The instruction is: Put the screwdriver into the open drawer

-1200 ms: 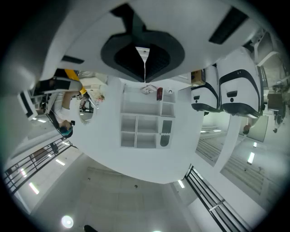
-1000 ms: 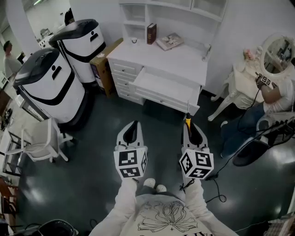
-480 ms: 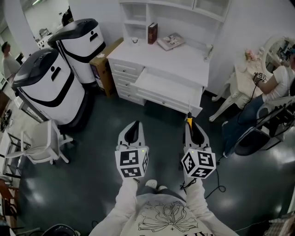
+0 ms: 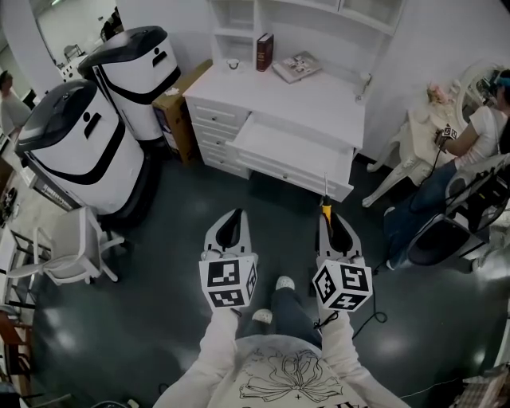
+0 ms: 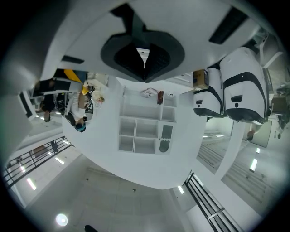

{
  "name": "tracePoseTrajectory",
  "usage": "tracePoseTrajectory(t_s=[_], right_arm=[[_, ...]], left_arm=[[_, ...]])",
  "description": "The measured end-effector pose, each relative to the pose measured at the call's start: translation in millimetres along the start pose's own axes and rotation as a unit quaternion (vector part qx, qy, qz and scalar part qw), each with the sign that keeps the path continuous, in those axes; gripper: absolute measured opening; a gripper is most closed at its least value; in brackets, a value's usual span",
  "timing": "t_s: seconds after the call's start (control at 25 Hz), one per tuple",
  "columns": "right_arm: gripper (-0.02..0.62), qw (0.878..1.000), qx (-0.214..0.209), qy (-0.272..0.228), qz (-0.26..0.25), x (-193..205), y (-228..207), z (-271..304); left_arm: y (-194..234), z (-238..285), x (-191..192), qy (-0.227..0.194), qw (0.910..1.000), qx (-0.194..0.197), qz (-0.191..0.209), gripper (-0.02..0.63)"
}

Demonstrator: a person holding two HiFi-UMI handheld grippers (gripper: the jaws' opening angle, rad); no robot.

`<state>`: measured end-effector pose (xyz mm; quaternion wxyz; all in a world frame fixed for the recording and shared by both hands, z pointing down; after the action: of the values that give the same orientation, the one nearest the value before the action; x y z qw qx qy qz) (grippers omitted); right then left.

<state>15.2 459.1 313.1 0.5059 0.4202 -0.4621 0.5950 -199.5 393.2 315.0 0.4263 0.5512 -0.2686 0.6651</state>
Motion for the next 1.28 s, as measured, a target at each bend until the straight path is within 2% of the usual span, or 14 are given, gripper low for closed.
tracePoseTrajectory(t_s=[0.36,1.04,1.28], right_arm=[[0.078,1.0,-0.006,0.004,0.0,-5,-24,54],[0.078,0.998,-0.063,-0.004,-0.013,-69,-95,236],[0.078,0.997,-0.074,0.001,-0.011,-74,-116,278]], left_arm=[[2,53,0,0.009,0.9999,-0.007,-0.002,0.008],[6,229,-59,-0.002,0.9987,-0.05,0.005,0.008],[3,269,-62,0.002,0.9981,-0.061,0.005,0.008]])
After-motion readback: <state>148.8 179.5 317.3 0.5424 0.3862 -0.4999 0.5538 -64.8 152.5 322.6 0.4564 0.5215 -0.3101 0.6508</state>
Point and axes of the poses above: the fingertips, and each gripper's own axes: z forward along the fingers, y to its left, x out of its underside, the point moved 7 cm from there along -z, backward along the fingers, and after that the axes turned 2 degrees about y, right-handed, at the moved point
